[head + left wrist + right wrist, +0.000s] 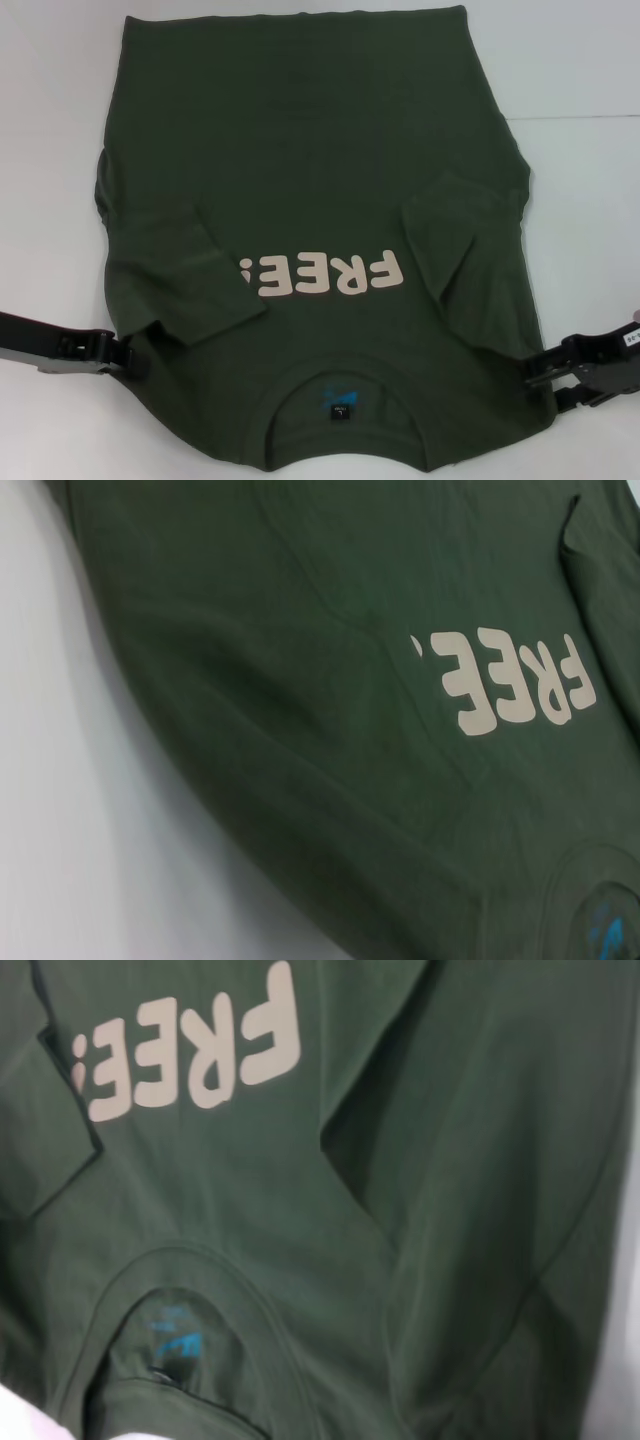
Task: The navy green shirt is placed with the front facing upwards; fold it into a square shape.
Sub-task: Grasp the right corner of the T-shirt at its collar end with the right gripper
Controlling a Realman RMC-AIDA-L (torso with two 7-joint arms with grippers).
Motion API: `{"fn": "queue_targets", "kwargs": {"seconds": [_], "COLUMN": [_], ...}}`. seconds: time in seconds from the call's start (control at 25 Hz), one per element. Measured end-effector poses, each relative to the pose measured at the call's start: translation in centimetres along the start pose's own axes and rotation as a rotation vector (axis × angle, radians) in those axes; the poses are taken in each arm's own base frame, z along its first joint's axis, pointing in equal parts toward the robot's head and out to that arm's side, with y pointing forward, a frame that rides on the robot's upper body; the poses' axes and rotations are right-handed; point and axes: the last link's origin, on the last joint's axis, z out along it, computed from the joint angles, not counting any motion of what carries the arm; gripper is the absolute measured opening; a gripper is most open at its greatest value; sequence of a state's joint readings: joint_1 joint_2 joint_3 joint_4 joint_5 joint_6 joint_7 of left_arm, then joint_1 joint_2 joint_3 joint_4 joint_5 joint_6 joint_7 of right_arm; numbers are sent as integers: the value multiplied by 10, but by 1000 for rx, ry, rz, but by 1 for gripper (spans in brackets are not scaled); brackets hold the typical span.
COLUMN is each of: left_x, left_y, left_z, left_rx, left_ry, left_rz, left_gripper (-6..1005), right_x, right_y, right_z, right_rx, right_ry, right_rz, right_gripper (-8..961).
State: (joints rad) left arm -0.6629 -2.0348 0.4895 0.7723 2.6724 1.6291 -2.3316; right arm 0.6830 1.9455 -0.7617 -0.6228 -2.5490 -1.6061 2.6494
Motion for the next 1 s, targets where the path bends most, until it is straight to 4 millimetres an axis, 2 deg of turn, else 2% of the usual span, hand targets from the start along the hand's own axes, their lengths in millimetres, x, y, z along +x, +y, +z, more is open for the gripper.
{"fn": "queue_targets", "kwargs": {"seconds": [0.32, 1.0], "left_x": [-1, 1], "left_y": [0, 1], "left_z": [0, 0], "left_rx": [-2, 1], "left_ry": [-1, 2], "left_rz": [-1, 3], "left_gripper": [74, 73], "right_x": [1, -6], "right_y": [-5, 5], "right_z": [-3, 2], "right_rx": [28, 25], "right_ry": [5, 3], "right_rz": [3, -25], "right_gripper": [867, 865]}}
